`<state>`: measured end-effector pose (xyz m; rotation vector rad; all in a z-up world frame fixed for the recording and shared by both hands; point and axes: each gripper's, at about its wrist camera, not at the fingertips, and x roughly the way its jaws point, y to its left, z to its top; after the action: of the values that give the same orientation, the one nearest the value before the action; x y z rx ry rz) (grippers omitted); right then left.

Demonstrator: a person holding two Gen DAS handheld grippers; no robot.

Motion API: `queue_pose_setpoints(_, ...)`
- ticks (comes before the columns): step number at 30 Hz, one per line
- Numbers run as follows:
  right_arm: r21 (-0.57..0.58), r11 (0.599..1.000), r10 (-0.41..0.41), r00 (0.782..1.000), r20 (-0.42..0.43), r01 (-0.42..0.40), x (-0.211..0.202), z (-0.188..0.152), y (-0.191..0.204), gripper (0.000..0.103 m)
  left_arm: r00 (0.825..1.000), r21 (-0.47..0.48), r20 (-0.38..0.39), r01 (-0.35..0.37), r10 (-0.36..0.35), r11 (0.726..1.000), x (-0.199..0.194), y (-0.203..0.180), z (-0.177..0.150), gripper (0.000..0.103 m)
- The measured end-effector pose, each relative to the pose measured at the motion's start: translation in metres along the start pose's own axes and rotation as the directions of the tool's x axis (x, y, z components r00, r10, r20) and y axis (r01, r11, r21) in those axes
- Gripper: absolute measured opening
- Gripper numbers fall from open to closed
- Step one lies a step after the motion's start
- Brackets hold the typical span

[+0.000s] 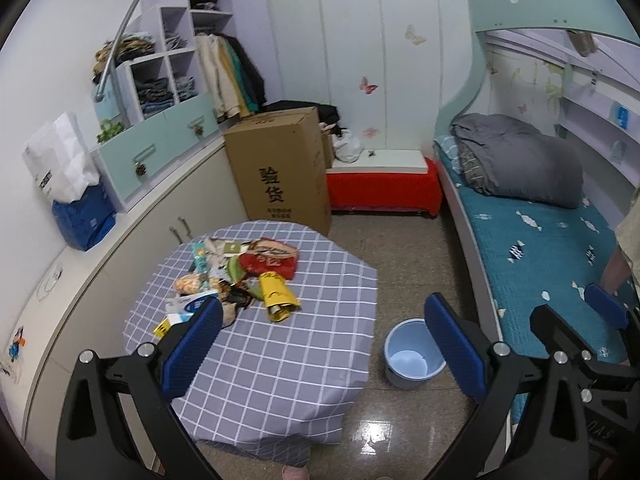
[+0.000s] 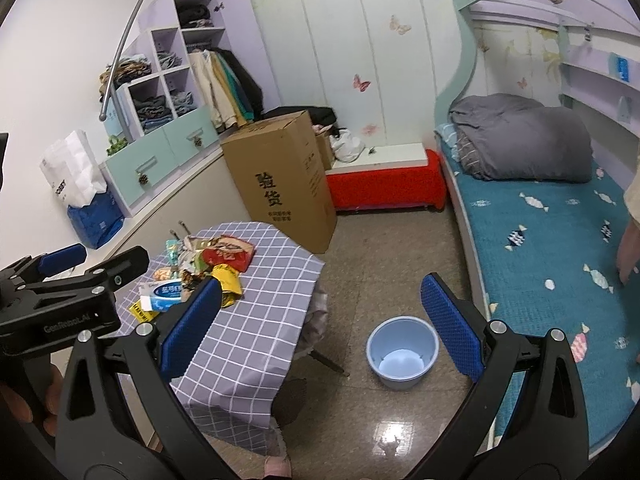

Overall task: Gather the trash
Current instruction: 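Grasp the yellow snack wrapper with the right gripper and lift it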

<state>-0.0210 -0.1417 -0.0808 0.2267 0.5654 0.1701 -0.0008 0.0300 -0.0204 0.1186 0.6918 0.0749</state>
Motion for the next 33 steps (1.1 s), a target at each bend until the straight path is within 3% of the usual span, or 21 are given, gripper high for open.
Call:
queue_pose_setpoints(6, -0.030, 0.998, 0.048, 0.997, -0.054, -0.049, 0.032, 0.001, 0.031, 0.097, 0.997, -0.051, -0.049, -0.063, 0.061, 0.997, 0.021, 0.046, -0.003, 0.099)
queue_pose_setpoints(15, -0.088, 0.992, 0.075, 0.986, -0.150, -0.089, 0.108, 0.005, 0.109, 0.097, 0.981, -0.135, -0.156, -0.138, 0.116, 0.981, 0.080, 0.149, -0.008, 0.099)
queue_pose_setpoints(25, -0.090, 0.996, 0.000, 0.965, -0.263, -0.024, 0.219, -0.005, 0.178, 0.097, 0.974, -0.131, -0.226, -0.028, -0.002, 0.991, 0.190, 0.247, -0.011, 0.099)
queue_pose_setpoints(33, -0.079, 0.995, -0.083, 0.944, -0.319, 0.061, 0.293, -0.025, 0.199, 0.097, 0.942, -0.058, -0.319, 0.091, -0.105, 0.994, 0.284, 0.291, -0.030, 0.099)
